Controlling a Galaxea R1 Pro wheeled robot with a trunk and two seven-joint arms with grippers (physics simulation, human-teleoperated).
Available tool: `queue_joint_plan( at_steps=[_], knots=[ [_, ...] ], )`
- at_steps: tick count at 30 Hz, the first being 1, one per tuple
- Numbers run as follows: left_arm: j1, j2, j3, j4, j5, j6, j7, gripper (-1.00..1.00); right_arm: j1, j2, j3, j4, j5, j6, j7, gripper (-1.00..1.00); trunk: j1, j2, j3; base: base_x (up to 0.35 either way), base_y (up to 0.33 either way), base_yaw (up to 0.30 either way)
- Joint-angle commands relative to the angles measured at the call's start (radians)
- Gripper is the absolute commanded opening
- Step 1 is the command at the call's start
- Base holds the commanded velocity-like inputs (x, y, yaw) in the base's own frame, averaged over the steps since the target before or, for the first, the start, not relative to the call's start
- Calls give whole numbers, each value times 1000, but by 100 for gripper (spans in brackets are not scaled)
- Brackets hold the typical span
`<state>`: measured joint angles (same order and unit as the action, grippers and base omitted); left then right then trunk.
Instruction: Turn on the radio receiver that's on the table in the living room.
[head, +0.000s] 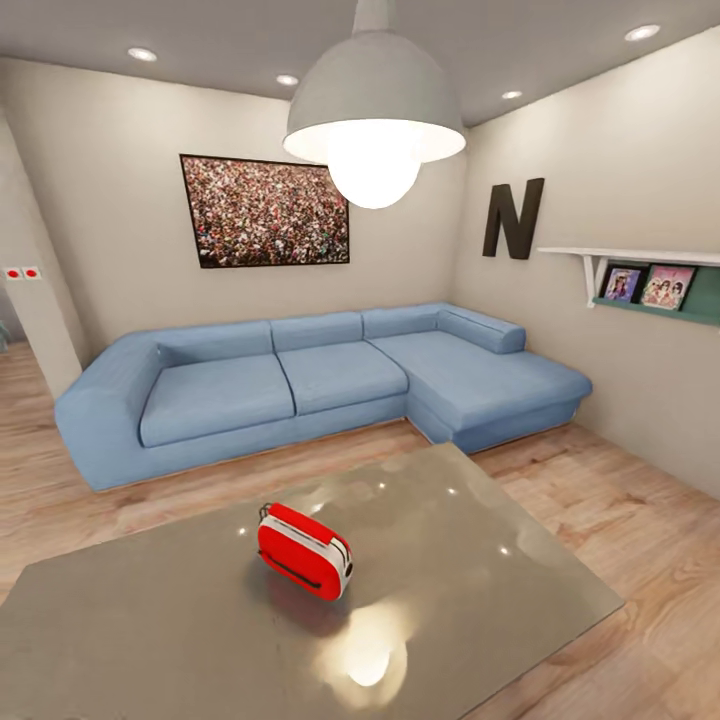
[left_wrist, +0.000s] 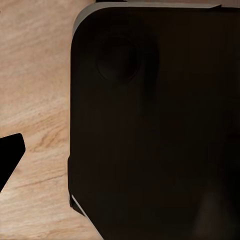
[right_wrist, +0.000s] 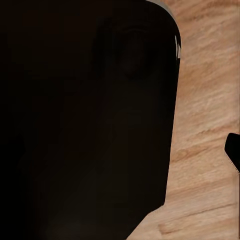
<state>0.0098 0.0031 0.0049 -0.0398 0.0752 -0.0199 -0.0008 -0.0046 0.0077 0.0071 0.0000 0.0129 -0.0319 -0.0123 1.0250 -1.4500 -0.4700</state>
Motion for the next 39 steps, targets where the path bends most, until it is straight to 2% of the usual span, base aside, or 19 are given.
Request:
queue_joint_plan(
  at_steps=[1, 20, 26, 39],
  knots=[
    [0, 0, 0, 0, 0, 0, 0, 100, 0, 0, 0, 0, 0, 0, 0, 100, 0, 0, 0, 14, 0, 220],
    [1, 0, 1, 0, 0, 0, 2, 100, 0, 0, 1, 0, 1, 2, 0, 100, 0, 0, 0, 2, 0, 262],
    [1, 0, 1, 0, 0, 0, 0, 100, 0, 0, 1, 0, 1, 2, 1, 100, 0, 0, 0, 96, -68, 75],
    [0, 0, 0, 0, 0, 0, -1, 100, 0, 0, 1, 0, 1, 1, 0, 100, 0, 0, 0, 229, -184, 5]
  ],
)
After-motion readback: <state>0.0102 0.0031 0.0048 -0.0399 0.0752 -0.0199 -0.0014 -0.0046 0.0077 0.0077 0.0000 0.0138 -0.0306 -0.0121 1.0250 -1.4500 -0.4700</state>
